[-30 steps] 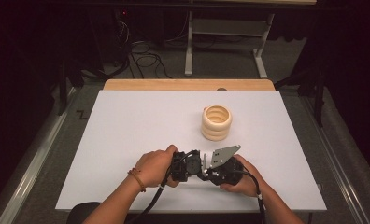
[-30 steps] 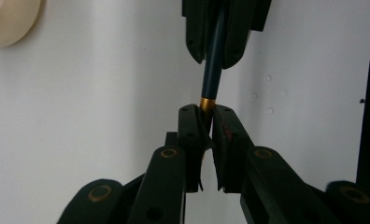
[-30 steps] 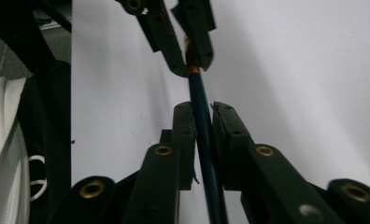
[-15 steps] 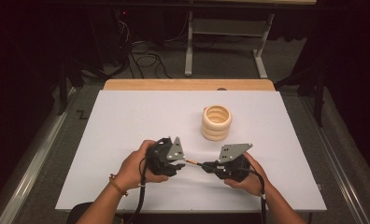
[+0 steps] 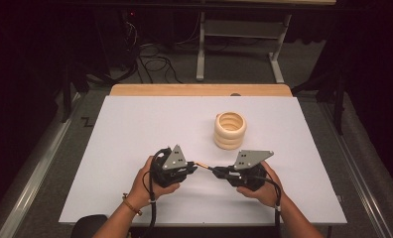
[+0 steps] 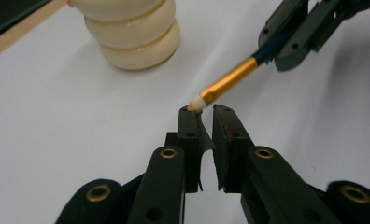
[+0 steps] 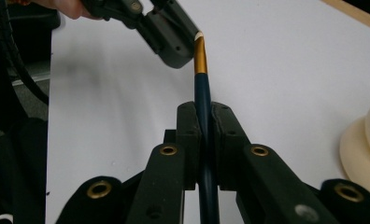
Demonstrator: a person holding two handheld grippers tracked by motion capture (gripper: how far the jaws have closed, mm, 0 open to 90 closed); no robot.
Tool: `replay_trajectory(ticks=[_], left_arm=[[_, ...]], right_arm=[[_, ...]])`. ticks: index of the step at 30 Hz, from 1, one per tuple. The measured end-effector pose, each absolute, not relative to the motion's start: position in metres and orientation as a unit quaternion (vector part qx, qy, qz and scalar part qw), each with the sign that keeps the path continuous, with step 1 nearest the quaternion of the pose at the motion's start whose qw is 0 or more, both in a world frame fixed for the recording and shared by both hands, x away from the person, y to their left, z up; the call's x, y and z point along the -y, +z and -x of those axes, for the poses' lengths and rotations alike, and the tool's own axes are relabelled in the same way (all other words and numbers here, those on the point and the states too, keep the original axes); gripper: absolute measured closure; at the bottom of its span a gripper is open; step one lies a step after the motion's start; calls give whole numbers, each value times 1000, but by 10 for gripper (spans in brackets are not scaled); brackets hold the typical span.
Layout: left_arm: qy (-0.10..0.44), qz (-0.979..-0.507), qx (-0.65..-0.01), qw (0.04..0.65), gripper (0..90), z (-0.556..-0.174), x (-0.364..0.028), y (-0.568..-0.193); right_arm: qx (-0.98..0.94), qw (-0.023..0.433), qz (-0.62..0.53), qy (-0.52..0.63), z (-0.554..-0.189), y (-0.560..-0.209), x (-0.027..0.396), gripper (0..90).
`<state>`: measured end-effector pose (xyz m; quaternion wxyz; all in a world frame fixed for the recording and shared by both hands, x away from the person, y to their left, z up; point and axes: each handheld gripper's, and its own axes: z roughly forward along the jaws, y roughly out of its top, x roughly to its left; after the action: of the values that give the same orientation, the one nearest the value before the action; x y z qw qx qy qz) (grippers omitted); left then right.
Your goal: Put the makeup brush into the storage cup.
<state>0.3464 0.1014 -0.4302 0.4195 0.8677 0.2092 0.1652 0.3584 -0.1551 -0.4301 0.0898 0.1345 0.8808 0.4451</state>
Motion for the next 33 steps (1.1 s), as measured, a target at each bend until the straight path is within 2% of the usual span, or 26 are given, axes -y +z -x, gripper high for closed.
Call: replay_trajectory(ticks=[17, 25, 28, 32, 33], left_arm=[[164, -867, -191, 430, 847, -343, -87, -420], [193, -857, -199, 435, 755, -338, -107, -422], [199, -852, -213, 435, 670, -337, -117, -423], [219, -844, -231, 431, 618, -332, -140, -428], [226, -841, -240, 429, 569, -329, -151, -430]], right_arm=[[-907, 86, -133, 391, -361, -439, 143, 828], [-893, 110, -140, 414, -360, -433, 148, 845], [-884, 118, -148, 427, -362, -429, 154, 845], [-875, 123, -156, 441, -362, -426, 158, 845], [-871, 130, -160, 446, -363, -423, 162, 844]])
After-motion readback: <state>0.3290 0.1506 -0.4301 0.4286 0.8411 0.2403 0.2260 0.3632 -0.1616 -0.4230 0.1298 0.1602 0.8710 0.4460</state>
